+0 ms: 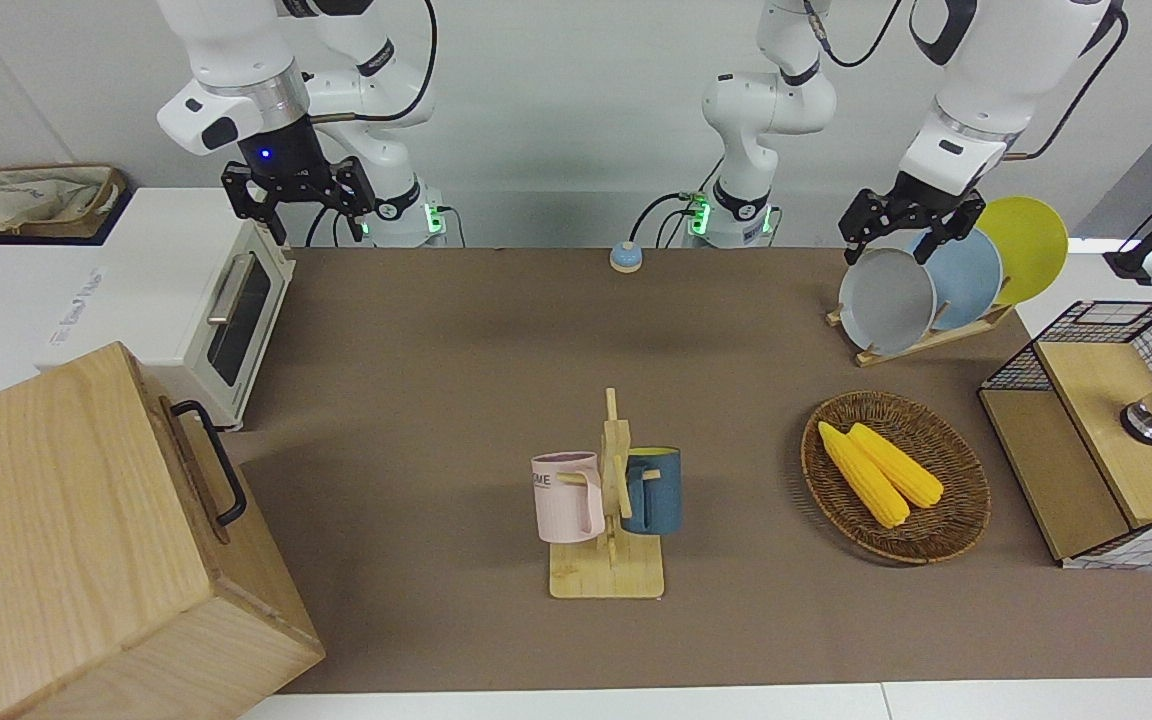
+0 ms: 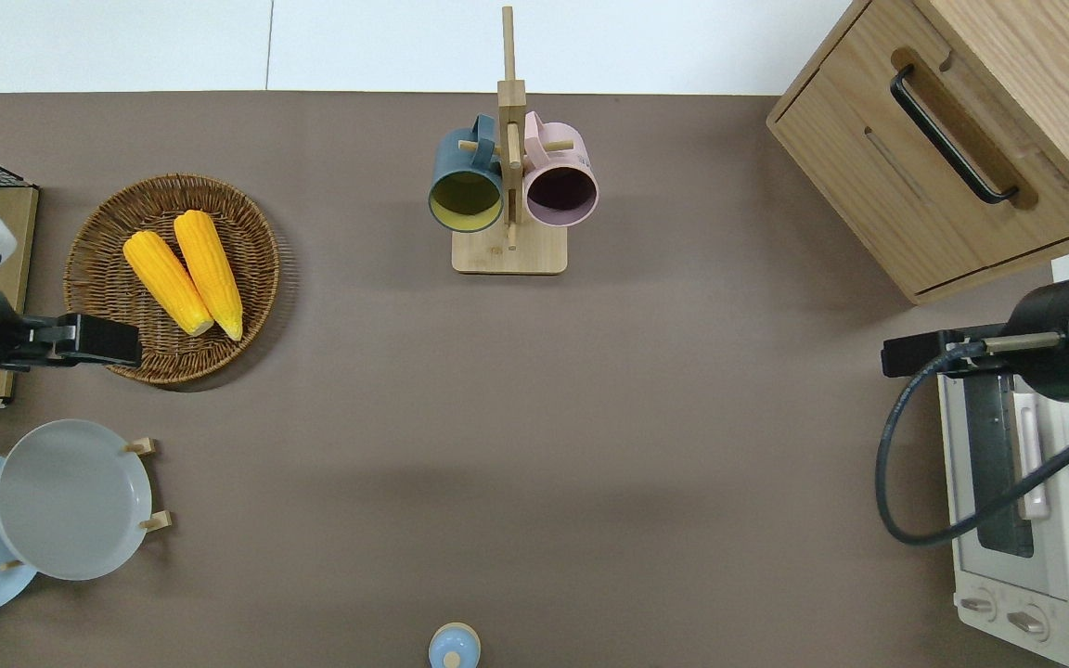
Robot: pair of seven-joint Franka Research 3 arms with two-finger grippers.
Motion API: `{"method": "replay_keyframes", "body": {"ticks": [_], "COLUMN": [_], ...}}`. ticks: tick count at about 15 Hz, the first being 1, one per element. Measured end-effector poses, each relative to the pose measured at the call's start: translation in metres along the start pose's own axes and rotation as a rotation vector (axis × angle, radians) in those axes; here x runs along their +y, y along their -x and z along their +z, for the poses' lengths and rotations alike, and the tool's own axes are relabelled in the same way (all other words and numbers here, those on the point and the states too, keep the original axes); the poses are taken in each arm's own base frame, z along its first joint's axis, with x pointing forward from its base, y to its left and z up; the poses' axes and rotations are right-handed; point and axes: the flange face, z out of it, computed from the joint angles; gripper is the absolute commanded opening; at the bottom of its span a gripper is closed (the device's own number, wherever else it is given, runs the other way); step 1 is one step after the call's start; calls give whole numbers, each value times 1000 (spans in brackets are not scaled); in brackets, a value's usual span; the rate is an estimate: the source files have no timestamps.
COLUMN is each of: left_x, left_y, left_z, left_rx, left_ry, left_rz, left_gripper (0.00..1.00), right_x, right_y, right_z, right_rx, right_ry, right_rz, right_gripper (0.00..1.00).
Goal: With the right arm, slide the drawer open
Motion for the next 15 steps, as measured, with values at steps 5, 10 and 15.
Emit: {"method": "replay_keyframes", "body": {"ticks": [5, 10, 15], "left_x": [0, 0, 0], "left_y": [0, 0, 0], "left_z": [0, 0, 0], "left_rx": [0, 0, 0], "left_ry": [0, 0, 0], "left_rz": [0, 0, 0], "left_gripper": [998, 995, 998], "right_x": [5, 5, 2], "right_y": [-12, -16, -15], "right_z": [-3, -2, -2], "right_rx": [9, 4, 4], "right_ry": [0, 0, 7], "right_rz": [11, 11, 5], "right_gripper": [983, 983, 983]}}
